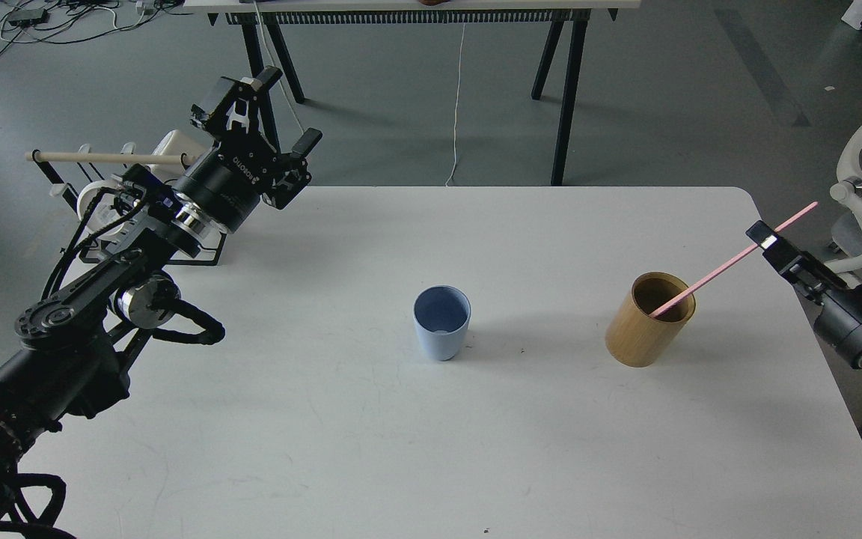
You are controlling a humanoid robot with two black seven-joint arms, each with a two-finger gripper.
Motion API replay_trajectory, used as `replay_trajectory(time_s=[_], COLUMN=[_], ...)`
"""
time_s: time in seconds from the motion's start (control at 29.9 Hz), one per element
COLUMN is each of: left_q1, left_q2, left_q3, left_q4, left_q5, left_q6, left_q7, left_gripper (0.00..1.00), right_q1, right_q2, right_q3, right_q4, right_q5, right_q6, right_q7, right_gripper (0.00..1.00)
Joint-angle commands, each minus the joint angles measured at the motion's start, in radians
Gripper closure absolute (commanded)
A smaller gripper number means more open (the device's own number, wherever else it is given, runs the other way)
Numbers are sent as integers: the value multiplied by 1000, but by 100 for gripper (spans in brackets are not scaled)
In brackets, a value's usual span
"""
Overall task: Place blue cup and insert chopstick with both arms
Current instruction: 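Pull the pink straw up out of the tan cup with the right gripper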
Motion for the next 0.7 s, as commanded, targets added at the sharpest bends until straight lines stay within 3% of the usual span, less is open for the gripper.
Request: replay_trajectory(time_s=[0.0, 0.17, 0.33, 0.53, 0.67], left_q1=[0, 6, 6, 9, 11], left_q2=[-4, -2, 1, -2, -4], left_q3=[3, 5, 8, 8, 8], left_q4=[3, 3, 5, 9, 21], left_q5=[0, 0, 2, -1, -1], left_q6=[0, 0, 0, 0, 0], left_q7=[0, 0, 0, 0, 0], left_gripper=[1, 1, 1, 1, 1], right_q1=[11, 113, 282, 572, 649], right_q2=[-65, -28, 177, 467, 644], right_q3=[50, 42, -53, -416, -499], right_q4=[54, 60, 22, -194, -305], right_q5=[3, 6, 0, 9, 9], right_q6=[0, 0, 0, 0, 0], right_q7=[0, 0, 0, 0, 0], right_gripper=[100, 100, 100, 100, 100])
